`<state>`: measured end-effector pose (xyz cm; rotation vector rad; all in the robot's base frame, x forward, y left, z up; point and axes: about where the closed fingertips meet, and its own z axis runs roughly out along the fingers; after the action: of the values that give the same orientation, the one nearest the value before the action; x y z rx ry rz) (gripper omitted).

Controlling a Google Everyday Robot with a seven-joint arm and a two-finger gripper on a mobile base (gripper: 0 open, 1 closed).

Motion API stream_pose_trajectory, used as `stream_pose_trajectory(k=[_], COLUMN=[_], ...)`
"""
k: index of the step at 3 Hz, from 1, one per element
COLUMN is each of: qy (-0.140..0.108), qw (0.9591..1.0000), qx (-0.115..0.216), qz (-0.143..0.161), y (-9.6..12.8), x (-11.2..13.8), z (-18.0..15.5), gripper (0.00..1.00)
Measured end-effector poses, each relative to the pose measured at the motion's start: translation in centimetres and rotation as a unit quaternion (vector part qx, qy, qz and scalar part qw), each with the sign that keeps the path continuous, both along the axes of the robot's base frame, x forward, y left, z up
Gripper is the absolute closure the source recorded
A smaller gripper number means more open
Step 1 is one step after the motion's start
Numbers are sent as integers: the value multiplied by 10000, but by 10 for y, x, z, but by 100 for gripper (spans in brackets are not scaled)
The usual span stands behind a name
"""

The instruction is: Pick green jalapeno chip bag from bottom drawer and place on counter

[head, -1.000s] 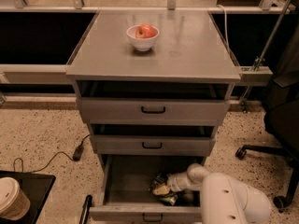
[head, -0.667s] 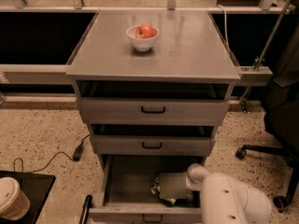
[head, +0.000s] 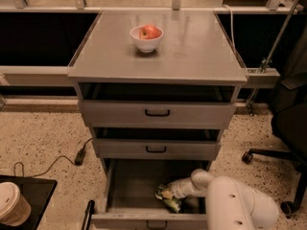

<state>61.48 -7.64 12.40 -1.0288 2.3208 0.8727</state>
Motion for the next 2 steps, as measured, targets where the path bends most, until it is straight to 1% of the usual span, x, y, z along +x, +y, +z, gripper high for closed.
stream_pose_trajectory(k=[1,2], qy=[-571,-1370], qw=[9983,9900], qx=[114,326], qz=[32,127], y=[-10,-28], x=[3,-10], z=[44,121], gripper=[100,100])
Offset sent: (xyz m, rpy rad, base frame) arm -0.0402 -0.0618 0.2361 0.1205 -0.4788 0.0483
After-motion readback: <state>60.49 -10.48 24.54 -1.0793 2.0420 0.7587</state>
